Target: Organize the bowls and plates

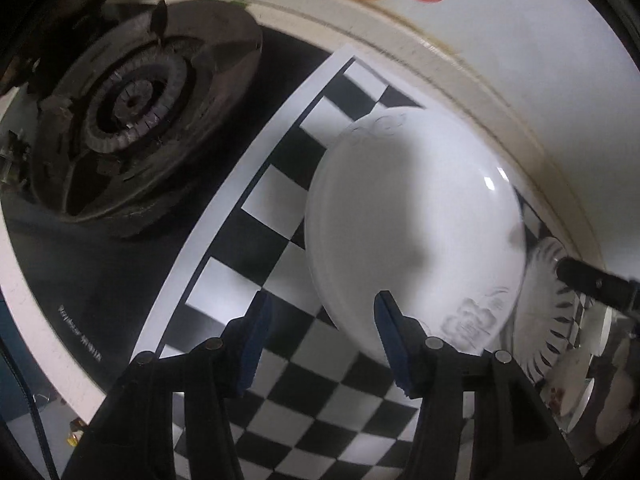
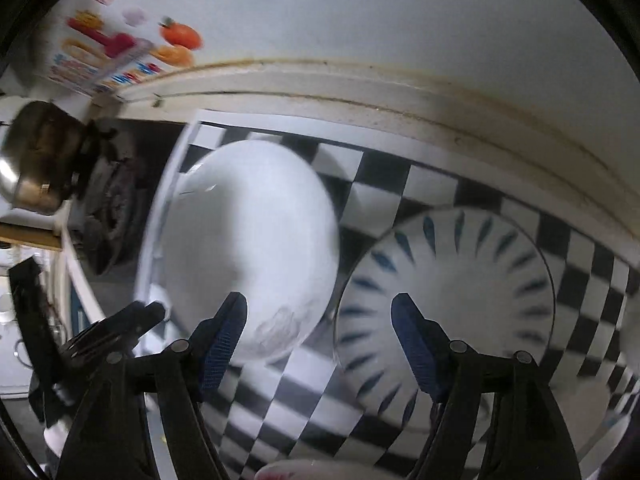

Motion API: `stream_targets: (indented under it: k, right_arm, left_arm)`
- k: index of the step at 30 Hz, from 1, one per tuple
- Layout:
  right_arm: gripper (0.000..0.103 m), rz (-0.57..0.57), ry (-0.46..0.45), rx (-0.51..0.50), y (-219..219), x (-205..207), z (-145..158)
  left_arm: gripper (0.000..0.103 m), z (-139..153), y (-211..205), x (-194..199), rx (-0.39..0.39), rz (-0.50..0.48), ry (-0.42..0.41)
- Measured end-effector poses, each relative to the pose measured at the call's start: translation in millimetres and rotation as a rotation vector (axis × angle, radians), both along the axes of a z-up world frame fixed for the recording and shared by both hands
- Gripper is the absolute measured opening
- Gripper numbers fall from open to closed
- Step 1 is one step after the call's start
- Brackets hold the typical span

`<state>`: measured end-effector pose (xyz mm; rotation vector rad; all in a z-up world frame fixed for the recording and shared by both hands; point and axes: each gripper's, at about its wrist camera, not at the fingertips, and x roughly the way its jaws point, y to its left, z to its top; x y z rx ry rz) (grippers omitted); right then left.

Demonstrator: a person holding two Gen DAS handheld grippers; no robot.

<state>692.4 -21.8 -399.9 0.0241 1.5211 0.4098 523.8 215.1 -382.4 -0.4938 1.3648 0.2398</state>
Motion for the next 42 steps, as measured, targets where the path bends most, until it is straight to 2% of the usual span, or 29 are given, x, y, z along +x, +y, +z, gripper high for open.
stream_targets:
  k: [7,10,12,17,19,21,23,25,27,28,36,42]
  right_arm:
    - [0.074,0.035,0.061,-0.053,26,41,-38]
    - [0.070,0.053,0.082,-0.054,34,50,-48]
    - [0.062,0.071,0.086,-0.059,40,53,-51]
    - [0.051,0.083,0.126,-0.066,47,65,-70]
    - [0.050,0.090,0.146,-0.060,48,69,-77]
    - [0.049,0.081,0.152,-0.044,48,73,-80]
    - [0.049,0.071,0.160,-0.016,45,79,-81]
    - [0.047,0.059,0.169,0.007,41,85,-81]
    - [0.024,0.060,0.171,0.001,41,88,-82]
    - [0.025,0.055,0.197,0.037,41,89,-84]
    - [0.024,0.092,0.185,-0.005,50,78,-79]
    - [0.020,0.080,0.190,0.017,43,63,-73]
  left_arm:
    - [0.051,-27,6,8,-0.034,0.002,0.046]
    - [0.051,-34,7,9,-0.054,0.006,0.054]
    - [0.051,-39,6,11,-0.069,0.009,0.057]
    - [0.049,-51,1,17,-0.116,0.026,0.054]
    - [0.049,-51,0,21,-0.127,0.023,0.043]
    - [0.045,-53,-1,24,-0.125,0.024,0.034]
    - [0.034,-53,-4,24,-0.119,0.018,0.027]
    - [0.030,-54,-5,31,-0.127,0.008,0.019]
    - [0.029,-54,-10,28,-0.120,0.006,0.016]
    - [0.029,-54,-10,31,-0.120,0.010,0.012]
    - [0.026,-48,-11,32,-0.117,0.017,-0.012]
    - [0.026,-43,-9,39,-0.103,-0.004,-0.019]
